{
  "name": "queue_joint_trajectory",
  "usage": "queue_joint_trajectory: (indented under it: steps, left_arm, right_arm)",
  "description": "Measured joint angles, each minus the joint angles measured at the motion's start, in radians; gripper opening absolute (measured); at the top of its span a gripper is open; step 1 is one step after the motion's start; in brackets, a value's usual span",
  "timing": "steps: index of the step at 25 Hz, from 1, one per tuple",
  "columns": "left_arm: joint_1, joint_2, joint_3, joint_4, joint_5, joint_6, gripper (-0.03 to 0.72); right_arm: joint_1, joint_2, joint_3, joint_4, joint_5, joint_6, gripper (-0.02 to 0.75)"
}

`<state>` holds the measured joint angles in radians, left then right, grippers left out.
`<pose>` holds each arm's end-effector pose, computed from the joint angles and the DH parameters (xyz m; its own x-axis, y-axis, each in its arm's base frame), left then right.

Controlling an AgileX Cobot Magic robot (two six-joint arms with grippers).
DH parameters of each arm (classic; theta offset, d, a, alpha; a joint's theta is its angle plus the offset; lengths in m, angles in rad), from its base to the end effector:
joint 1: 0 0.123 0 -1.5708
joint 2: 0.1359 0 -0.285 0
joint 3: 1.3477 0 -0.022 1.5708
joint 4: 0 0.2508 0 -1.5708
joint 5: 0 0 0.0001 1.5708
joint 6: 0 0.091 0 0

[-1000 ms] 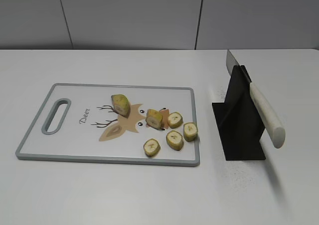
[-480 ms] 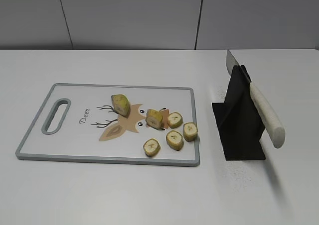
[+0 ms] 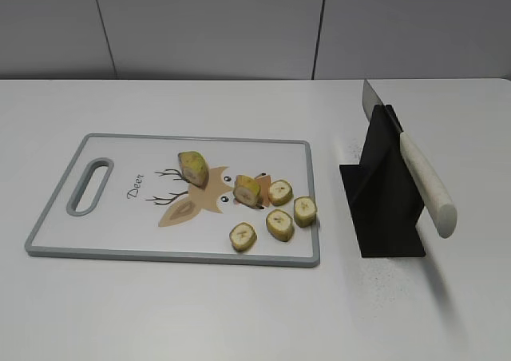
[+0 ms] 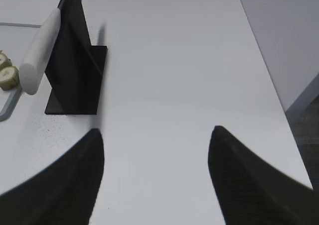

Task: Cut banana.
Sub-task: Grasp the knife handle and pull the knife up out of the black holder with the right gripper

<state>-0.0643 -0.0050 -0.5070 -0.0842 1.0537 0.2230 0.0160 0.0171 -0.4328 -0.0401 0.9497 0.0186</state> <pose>-0.0067 -0.0062 0.2800 -0.4062 0.2064 -0.8902 0.2063 0.9697 0.1306 0.0095 -0.0028 0.2672 -0.4317 -0.0117 -0.9019 0.0114 0.9998 -0.0184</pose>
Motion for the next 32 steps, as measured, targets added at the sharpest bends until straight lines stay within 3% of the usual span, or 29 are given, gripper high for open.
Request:
queue_joint_trajectory:
  steps: [7, 18, 24, 32]
  left_arm:
    - [0.000, 0.000, 0.000, 0.000, 0.000, 0.000, 0.586]
    - [0.000, 0.000, 0.000, 0.000, 0.000, 0.000, 0.574]
    - [0.000, 0.000, 0.000, 0.000, 0.000, 0.000, 0.571]
    - [0.000, 0.000, 0.000, 0.000, 0.000, 0.000, 0.570]
  right_arm:
    - [0.000, 0.174, -0.117, 0.001, 0.017, -0.010, 0.498]
    - [-0.001, 0.550, -0.367, 0.001, 0.210, -0.012, 0.498]
    - [0.003, 0.733, -0.435, 0.009, 0.235, -0.012, 0.498]
    - [0.183, 0.951, -0.499, 0.017, 0.240, 0.036, 0.498]
